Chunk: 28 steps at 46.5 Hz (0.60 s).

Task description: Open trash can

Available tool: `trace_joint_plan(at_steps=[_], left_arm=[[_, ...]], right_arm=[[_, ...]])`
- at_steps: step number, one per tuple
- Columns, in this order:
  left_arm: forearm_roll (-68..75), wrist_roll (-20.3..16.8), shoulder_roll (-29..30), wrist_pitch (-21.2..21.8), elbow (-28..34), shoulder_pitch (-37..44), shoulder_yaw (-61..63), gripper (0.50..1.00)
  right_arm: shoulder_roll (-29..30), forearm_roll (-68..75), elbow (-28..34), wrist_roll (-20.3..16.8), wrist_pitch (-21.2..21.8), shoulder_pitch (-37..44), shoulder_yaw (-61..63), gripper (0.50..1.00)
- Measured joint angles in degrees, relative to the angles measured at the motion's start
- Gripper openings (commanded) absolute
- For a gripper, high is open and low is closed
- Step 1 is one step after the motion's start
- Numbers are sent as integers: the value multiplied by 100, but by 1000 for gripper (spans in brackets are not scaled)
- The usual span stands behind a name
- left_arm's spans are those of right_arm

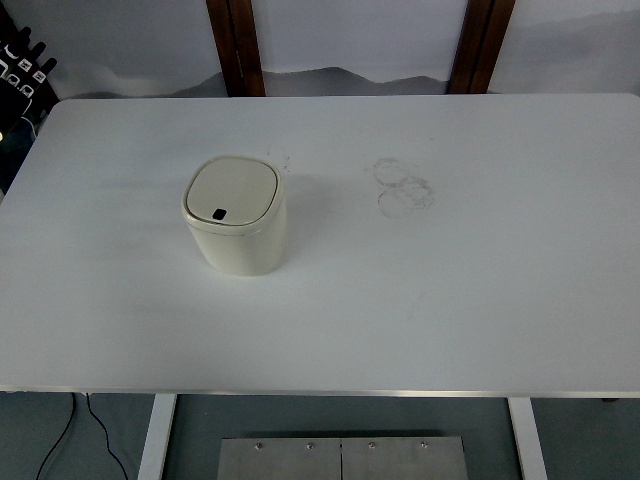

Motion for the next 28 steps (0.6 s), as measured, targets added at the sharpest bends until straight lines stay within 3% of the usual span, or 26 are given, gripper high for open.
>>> trace_joint_plan(at_steps=[28], left_arm=[[6, 0, -9, 9, 0, 12, 0, 1000]], right_arm=[[0, -2, 0, 0, 1, 0, 0, 995]])
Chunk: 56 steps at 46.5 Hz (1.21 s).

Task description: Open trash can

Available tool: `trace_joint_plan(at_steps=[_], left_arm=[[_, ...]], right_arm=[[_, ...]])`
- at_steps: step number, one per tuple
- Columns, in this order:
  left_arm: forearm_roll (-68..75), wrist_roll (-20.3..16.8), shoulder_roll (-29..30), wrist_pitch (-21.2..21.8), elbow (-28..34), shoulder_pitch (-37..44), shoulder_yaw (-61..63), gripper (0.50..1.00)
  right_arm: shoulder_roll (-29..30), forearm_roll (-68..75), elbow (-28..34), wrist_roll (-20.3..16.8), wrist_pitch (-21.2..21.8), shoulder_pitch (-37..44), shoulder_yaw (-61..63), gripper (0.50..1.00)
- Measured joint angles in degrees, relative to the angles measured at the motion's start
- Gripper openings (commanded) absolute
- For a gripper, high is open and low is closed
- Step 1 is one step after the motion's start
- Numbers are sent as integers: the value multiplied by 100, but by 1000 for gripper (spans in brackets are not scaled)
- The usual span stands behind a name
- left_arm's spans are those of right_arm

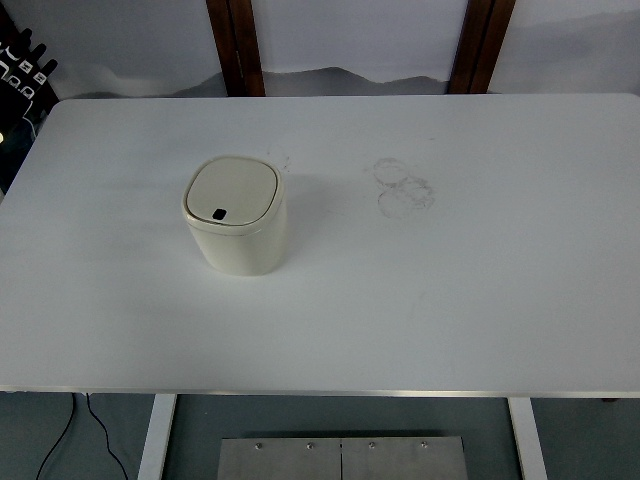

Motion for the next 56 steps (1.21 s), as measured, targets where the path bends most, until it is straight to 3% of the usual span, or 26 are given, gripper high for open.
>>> trace_joint_plan(at_steps=[51, 56], left_arm=[[10, 0, -2, 60, 0, -1, 14, 1000], [25, 53, 8, 234, -26, -40, 49, 1000]], right_arm=[[0, -6, 0, 0, 0, 0, 0, 995], [0, -6, 0, -1, 0, 0, 0, 995]])
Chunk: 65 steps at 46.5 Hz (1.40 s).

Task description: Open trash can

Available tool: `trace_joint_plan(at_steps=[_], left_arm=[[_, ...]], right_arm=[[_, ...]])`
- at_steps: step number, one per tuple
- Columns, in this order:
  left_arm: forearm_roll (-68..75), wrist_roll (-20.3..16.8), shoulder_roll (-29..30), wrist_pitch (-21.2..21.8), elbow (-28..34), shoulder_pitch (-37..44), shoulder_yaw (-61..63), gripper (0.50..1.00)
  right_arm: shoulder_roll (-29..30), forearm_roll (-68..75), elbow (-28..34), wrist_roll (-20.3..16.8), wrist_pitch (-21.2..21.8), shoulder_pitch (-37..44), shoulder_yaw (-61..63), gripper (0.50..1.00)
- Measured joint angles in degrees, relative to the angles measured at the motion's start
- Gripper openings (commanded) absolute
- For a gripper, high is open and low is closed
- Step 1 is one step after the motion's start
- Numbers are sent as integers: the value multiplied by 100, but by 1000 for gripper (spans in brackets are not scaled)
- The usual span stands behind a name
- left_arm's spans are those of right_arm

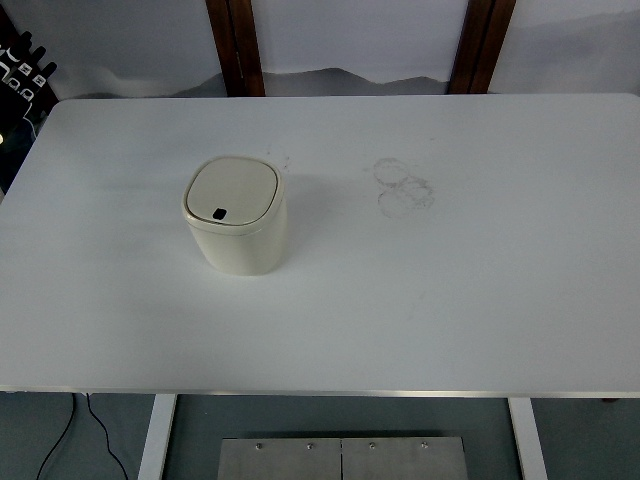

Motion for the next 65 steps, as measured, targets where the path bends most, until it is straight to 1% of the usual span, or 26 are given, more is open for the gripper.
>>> trace_joint_plan(at_steps=[5, 9, 13, 17, 22, 26, 33, 44, 52, 65], left_arm=[[13, 103, 35, 212, -54, -123, 40, 1000], [45, 265, 55, 364, -236, -306, 116, 1000], [178, 418, 107, 614, -581, -489, 359, 1000], [246, 458, 344, 826, -1026, -676, 705, 1000], [268, 489, 474, 915, -1567, -1052, 1300, 1000], [267, 586, 524, 915, -1743, -1537, 2090, 1000], [267, 717, 510, 864, -1857, -2286, 3172, 1000], [651, 744, 485, 846, -2074, -2886, 3547, 1000], [1111, 931, 508, 825, -2294, -3183, 3888, 1000], [2021, 975, 508, 245, -2316, -3671, 4645, 1000]], right_arm=[[0, 0, 0, 1, -1, 1, -1, 995], [0, 0, -1, 0, -2, 2, -7, 995], [0, 0, 0, 1, -2, 8, -16, 995], [0, 0, 0, 0, -1, 8, -19, 995], [0, 0, 0, 0, -1, 8, -18, 995], [0, 0, 0, 0, -1, 6, -18, 995], [0, 0, 0, 1, 0, 8, -18, 995], [0, 0, 0, -1, 0, 9, -18, 995], [0, 0, 0, -1, 0, 8, -18, 995], [0, 0, 0, -1, 0, 9, -17, 995]])
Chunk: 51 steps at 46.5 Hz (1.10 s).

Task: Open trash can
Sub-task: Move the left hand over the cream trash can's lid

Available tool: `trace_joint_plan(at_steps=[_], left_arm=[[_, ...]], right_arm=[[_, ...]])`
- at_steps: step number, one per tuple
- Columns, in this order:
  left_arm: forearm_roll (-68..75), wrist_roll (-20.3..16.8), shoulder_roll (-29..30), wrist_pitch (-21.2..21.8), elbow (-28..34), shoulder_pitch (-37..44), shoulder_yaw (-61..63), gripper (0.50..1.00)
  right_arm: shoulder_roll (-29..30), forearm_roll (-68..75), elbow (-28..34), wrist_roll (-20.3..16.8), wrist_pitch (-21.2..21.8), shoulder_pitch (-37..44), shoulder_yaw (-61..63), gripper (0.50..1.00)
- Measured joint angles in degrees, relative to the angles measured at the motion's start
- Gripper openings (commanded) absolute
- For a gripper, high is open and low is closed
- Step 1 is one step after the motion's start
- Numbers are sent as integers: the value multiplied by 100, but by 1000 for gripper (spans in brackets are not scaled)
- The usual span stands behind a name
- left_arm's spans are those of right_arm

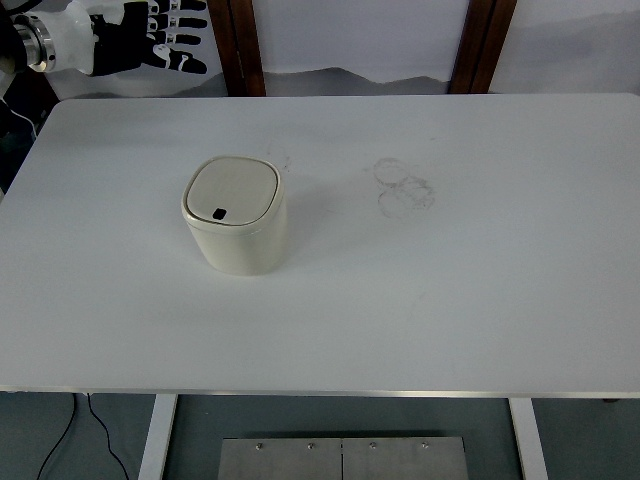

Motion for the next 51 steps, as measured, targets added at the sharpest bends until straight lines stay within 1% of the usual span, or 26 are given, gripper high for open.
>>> trace_joint_plan(at_steps=[4, 14, 23, 40, 51], left_arm=[[288, 4, -12, -148, -40, -176, 259, 1000], [732, 1, -26, -514, -473, -755, 974, 1000], [1013, 0, -183, -950, -575, -1140, 1383, 1000], [1913, 1, -143, -966, -1004, -1316, 1437, 1000], [2278, 2, -248, -966, -1235, -1408, 1442, 1000]], right_arm=[[0, 0, 0, 0, -1, 0, 0, 995], [0, 0, 0, 0, -1, 0, 0, 995], [0, 0, 0, 0, -1, 0, 0, 995], [0, 0, 0, 0, -1, 0, -6, 995], [0, 0, 0, 0, -4, 8, -9, 995]])
